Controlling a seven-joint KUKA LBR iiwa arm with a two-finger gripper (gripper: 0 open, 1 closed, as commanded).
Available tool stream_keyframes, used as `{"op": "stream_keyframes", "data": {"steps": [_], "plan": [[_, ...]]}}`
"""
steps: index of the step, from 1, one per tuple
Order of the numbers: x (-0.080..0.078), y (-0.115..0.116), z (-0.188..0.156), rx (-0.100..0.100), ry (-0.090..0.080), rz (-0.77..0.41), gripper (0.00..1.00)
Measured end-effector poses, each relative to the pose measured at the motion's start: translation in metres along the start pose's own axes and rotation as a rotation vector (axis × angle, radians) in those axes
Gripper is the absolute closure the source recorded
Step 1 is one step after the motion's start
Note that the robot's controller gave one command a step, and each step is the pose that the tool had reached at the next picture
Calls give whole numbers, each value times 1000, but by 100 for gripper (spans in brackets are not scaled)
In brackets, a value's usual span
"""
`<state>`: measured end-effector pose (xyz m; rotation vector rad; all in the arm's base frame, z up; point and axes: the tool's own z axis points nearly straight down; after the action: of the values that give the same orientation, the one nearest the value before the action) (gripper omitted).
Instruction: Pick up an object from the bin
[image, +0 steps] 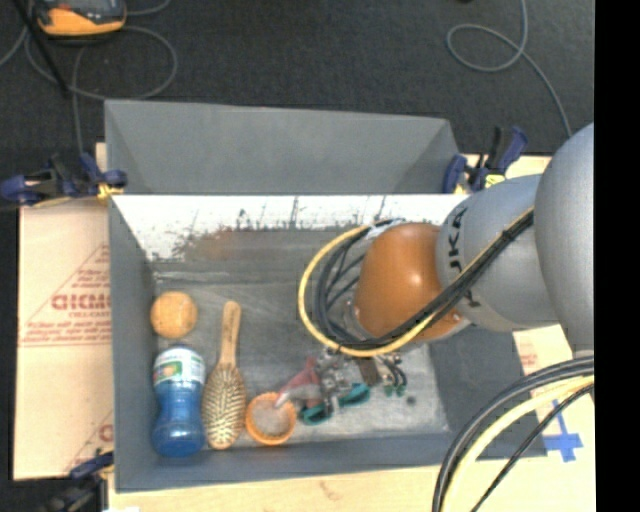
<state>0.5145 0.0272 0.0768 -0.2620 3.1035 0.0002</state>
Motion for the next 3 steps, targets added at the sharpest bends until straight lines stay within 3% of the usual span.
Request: {"op": "stream_keyframes", "data": {"steps": [1, 2, 3], "plan": [[38, -5, -123, -1, 25, 1, 100], [38, -5, -123, -1, 25, 1, 0], [38, -5, -123, -1, 25, 1, 0]]}}
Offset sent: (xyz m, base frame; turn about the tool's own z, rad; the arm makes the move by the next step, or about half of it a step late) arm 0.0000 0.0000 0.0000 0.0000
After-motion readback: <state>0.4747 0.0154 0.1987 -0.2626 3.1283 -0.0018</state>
